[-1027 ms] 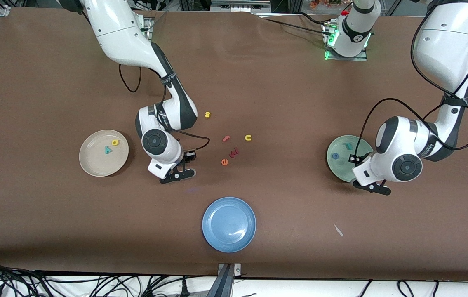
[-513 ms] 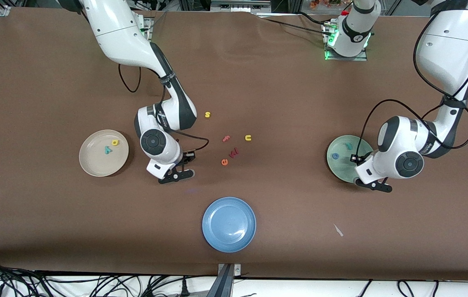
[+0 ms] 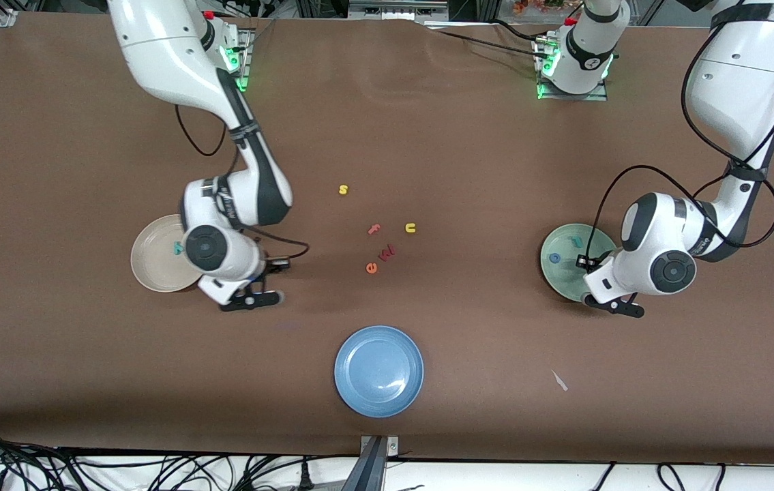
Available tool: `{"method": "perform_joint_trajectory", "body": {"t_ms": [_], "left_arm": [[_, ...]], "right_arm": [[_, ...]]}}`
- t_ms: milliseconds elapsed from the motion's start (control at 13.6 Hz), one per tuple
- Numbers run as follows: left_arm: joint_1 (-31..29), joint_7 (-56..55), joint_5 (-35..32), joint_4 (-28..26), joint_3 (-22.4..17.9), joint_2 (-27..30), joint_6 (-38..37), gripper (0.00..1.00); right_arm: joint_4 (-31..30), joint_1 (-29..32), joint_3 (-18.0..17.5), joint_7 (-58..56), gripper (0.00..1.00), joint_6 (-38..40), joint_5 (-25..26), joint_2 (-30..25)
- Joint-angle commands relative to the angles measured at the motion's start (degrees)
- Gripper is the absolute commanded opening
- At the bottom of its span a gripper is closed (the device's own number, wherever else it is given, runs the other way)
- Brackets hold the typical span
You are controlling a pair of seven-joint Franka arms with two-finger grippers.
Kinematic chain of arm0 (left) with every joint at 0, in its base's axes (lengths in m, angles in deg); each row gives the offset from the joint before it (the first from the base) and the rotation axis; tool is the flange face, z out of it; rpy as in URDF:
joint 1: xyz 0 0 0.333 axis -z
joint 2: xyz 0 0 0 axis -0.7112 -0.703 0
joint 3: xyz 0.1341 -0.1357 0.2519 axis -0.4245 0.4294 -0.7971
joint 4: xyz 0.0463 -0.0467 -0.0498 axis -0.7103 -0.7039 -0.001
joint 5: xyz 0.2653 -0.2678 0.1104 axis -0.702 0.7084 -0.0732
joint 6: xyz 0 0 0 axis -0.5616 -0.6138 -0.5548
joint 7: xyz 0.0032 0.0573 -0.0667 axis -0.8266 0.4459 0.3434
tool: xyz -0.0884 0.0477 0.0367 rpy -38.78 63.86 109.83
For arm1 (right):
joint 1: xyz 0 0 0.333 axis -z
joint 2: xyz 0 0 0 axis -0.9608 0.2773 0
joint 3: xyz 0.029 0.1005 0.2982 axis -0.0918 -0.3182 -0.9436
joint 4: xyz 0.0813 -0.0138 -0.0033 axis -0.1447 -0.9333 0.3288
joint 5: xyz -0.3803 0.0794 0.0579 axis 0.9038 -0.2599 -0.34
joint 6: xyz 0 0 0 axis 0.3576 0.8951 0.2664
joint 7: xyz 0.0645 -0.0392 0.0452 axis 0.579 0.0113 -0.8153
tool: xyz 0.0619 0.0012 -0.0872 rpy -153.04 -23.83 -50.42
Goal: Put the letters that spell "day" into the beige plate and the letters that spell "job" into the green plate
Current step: 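Release the q on the green plate while the right gripper drops d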
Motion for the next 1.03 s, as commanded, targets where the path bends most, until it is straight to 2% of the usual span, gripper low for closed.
{"method": "perform_joint_trajectory", "body": {"t_ms": [0,73,367,513,587,660,733,953], "left_arm": [[-0.22,0.54,-0.55,-0.42,0.39,0.04,0.67,0.86],[-0.05,0.54,-0.55,-0.16,0.39,0.38,0.59,1.00],[0.22,0.28,-0.55,0.55,1.79,4.06,-0.38,1.00],[0.22,0.01,-0.55,1.68,3.37,7.75,-4.14,1.00],[0.22,0.36,-0.55,2.74,3.90,9.95,-7.64,1.00],[0.22,0.27,-0.55,4.57,5.30,11.71,-10.29,1.00],[0.13,0.27,-0.46,7.12,5.92,12.60,-12.92,1.00],[0.22,0.19,-0.55,17.91,8.73,14.01,-23.02,1.00]], "right_arm": [[-6.45,-0.10,3.17,-1.98,0.13,1.20,-0.31,-5.46],[-7.95,-0.10,4.58,-3.03,0.13,1.29,-0.39,-6.08],[-12.09,-0.10,9.41,-3.66,0.13,2.33,-0.39,-7.23],[-12.18,-0.02,11.96,-3.66,0.13,4.09,-0.39,-7.14],[-12.36,-0.02,12.84,-3.66,0.21,4.27,-0.39,-6.88],[-12.62,0.07,13.37,-3.83,0.75,4.27,-0.57,-6.88],[-12.54,0.07,13.47,-3.75,1.00,4.27,-0.65,-6.97],[-10.26,-0.54,13.29,-1.91,1.00,7.51,-0.74,-7.23]]}}
